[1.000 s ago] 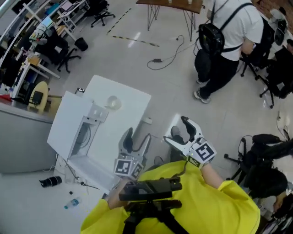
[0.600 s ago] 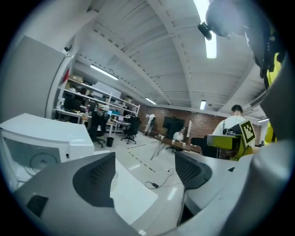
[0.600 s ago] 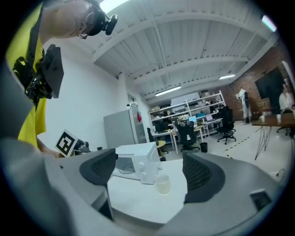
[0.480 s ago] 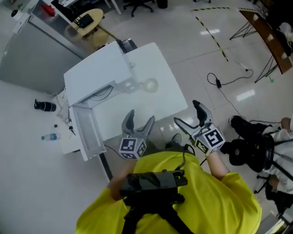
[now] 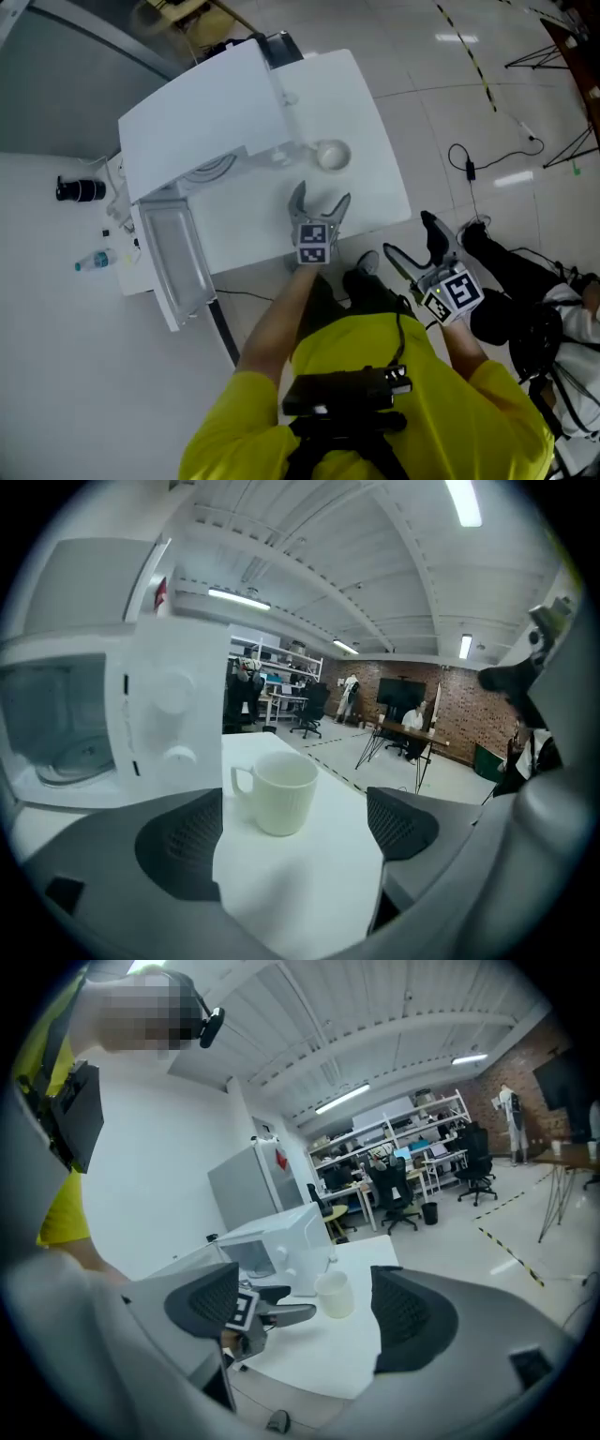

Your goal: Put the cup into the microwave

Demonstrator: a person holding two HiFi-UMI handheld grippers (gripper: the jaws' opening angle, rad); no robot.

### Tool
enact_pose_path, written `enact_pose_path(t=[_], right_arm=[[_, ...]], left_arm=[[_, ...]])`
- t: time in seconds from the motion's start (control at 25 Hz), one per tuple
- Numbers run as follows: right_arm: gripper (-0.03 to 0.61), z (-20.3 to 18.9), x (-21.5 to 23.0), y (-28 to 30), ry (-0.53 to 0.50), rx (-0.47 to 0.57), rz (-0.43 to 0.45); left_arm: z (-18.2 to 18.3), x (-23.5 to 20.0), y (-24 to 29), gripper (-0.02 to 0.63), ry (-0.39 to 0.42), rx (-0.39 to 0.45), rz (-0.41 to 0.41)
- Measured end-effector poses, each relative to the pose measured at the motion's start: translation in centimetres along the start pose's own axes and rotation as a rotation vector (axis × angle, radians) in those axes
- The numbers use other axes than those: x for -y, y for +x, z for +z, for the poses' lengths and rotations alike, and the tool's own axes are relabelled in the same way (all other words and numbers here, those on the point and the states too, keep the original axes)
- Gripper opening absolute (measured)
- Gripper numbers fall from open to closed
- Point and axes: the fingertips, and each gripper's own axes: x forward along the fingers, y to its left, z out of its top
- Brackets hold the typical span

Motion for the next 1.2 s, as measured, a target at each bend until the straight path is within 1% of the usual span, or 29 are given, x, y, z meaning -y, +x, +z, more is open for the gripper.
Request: enact_pose_path(t=[0.12,0.24,0.28,0.32,0.36,0.48,0.6,0.64,0.68,0.8,0.92,1.0,1.08,1.2], right_arm=[[0.436,-2.5,1.9,-0.9,0.029,-0.034,-0.067],[0.434,-4.9,3.8,-1.5,0.082,-0.052,-0.126],[0.427,-5.6,4.2,-1.6,0.094,-0.054,-0.139],[0.389,-6.2,4.5,-1.8,0.1,-0.055,-0.15],[0.39,-6.7,4.7,-1.9,0.103,-0.055,-0.158],[0.39,-7.2,4.9,-2.3,0.126,-0.035,-0.178],[0.388,-7.6,4.6,-2.6,0.148,-0.042,-0.178],[0.39,-7.9,4.3,-2.5,0.153,-0.05,-0.173],[0.389,-8.1,4.0,-2.4,0.156,-0.057,-0.168],[0.388,-8.3,3.2,-2.4,0.16,-0.063,-0.16],[0.388,-7.4,2.8,-2.5,0.145,-0.053,-0.16],[0.388,-6.2,2.6,-2.5,0.124,-0.043,-0.157],[0.371,-4.4,2.2,-2.6,0.098,-0.026,-0.148],[0.371,-0.6,1.0,-2.4,0.045,0.024,-0.116]], left_arm=[[-2.0,-0.6,4.8,0.471,-0.006,-0.02,-0.021],[-2.0,-1.2,8.2,0.471,0.026,0.014,-0.016],[-1.9,-1.5,9.2,0.473,0.034,0.029,-0.011],[-1.7,-1.7,10.1,0.483,0.04,0.041,-0.008],[-1.7,-1.8,11.0,0.483,0.045,0.049,-0.007],[-1.5,-2.3,12.7,0.48,0.072,0.068,0.029],[-0.9,-2.2,13.4,0.485,0.077,0.078,0.063],[-0.8,-2.2,13.6,0.483,0.08,0.076,0.064],[-0.8,-2.1,13.7,0.466,0.085,0.073,0.061],[-0.7,-2.0,13.8,0.462,0.089,0.074,0.05],[-0.1,-1.3,11.9,0.462,0.071,0.092,0.027],[1.1,0.2,8.5,0.462,0.053,0.107,-0.003],[2.9,2.1,3.6,0.462,0.026,0.138,-0.035],[7.4,4.9,-5.3,0.462,-0.001,0.217,-0.074]])
